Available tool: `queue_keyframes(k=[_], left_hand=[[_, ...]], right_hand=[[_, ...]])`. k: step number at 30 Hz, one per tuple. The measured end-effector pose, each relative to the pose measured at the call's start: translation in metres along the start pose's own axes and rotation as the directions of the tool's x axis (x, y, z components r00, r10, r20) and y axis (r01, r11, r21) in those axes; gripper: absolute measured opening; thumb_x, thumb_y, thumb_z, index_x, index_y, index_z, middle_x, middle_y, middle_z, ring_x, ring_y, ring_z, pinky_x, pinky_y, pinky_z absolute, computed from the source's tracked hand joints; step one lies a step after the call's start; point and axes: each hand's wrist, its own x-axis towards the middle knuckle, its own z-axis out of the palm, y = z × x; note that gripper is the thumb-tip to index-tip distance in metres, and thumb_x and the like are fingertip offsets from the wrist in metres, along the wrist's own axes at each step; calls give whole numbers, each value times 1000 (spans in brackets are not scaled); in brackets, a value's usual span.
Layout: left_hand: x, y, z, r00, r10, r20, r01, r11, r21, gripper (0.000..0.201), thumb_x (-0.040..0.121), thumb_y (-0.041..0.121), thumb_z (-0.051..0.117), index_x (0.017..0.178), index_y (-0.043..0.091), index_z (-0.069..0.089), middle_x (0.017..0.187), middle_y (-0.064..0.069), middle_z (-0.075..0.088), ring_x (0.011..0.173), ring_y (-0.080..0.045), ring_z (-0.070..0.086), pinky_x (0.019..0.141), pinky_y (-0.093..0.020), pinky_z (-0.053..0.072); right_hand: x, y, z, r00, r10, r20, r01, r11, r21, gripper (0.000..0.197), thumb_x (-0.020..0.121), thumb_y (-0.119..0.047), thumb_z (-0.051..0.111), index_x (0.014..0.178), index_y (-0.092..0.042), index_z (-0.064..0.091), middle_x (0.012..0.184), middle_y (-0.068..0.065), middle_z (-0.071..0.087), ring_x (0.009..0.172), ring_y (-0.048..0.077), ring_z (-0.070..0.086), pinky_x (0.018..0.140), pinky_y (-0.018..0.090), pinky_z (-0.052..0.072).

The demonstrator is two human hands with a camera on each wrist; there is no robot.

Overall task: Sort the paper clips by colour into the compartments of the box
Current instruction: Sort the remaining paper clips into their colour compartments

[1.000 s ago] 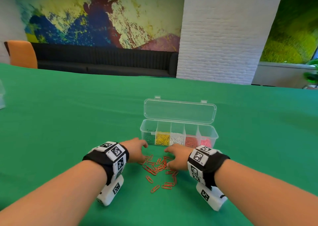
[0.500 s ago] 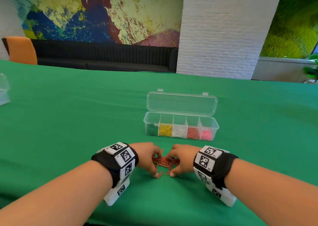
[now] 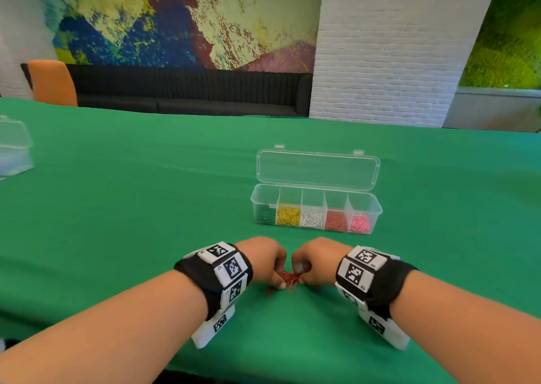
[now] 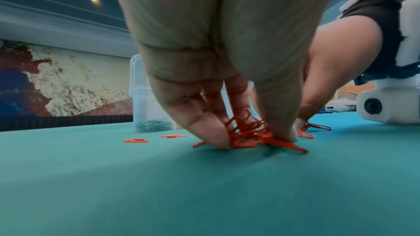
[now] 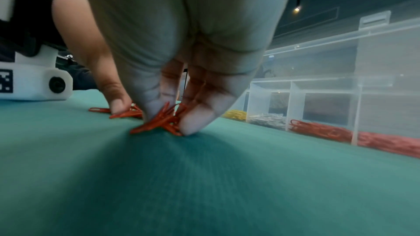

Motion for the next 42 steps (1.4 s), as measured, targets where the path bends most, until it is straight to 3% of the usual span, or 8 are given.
queue_keyframes(k=[6, 10, 15, 21, 27, 33, 38, 42], left_hand=[[3, 7, -8, 999, 43, -14, -40, 979, 201, 17, 85, 22, 59, 98, 12, 65, 87, -6, 58, 77, -21, 50, 67, -25, 40], [8, 13, -10, 999, 52, -6, -47, 954, 294, 18, 81, 14, 58, 96, 6, 66, 86, -9, 62, 75, -24, 50, 67, -29, 44], [12, 0, -16, 999, 39, -30, -37, 997, 60, 7, 81, 18, 64, 83, 21, 59, 77, 5, 57, 74, -14, 52, 66, -23, 43], [11, -4, -15, 995, 52, 90, -58, 995, 75, 56, 76, 40, 73, 128, 33, 52, 110, 4, 64, 83, -14, 55, 74, -23, 42], [11, 6, -8, 996, 79, 31, -82, 992, 91, 24, 83, 23, 67, 107, 22, 65, 102, 0, 65, 83, -16, 55, 70, -25, 43], [11, 9, -7, 994, 112, -11, -109, 985, 135, 15, 79, 11, 61, 94, 15, 65, 71, 8, 49, 74, -16, 49, 64, -24, 38], [18, 8, -31, 990, 71, -124, -83, 992, -93, 8, 82, 13, 63, 87, 19, 65, 75, 10, 58, 72, -9, 55, 65, -20, 43], [43, 15, -63, 975, -15, -221, -90, 884, -458, 12, 82, 10, 65, 76, 20, 64, 69, 7, 65, 60, -3, 62, 63, -17, 53]], right_hand=[[2, 11, 1, 999, 40, -13, -39, 996, 82, 8, 81, -17, 64, 82, -24, 62, 93, 5, 65, 78, 13, 50, 57, 19, 36], [3, 15, 1, 997, 77, 0, -77, 993, 91, 28, 78, -13, 63, 61, -27, 46, 77, -2, 56, 73, 15, 52, 65, 23, 42], [4, 23, -2, 996, 94, 5, -94, 984, 154, 26, 78, -12, 63, 61, -25, 48, 61, -6, 56, 55, 8, 53, 52, 17, 39], [5, 32, -3, 993, 110, 33, -114, 965, 235, 22, 78, -8, 60, 65, -23, 50, 62, -5, 61, 52, 3, 57, 56, 17, 44], [5, 31, -3, 993, 117, 2, -114, 969, 220, 23, 77, -9, 60, 62, -23, 49, 61, -4, 61, 49, 0, 53, 52, 15, 39], [-1, 33, -4, 989, 149, 4, -146, 966, 212, 23, 76, -7, 61, 62, -22, 49, 60, -5, 59, 49, 3, 52, 49, 16, 39], [-4, 45, -17, 969, 233, -85, -189, 916, 354, 22, 79, -10, 64, 65, -22, 52, 66, -2, 65, 48, 1, 57, 62, 20, 49], [0, 67, -45, 901, 386, -196, -236, 818, 524, 22, 79, -8, 67, 66, -19, 54, 65, 2, 66, 48, 5, 59, 67, 27, 55]])
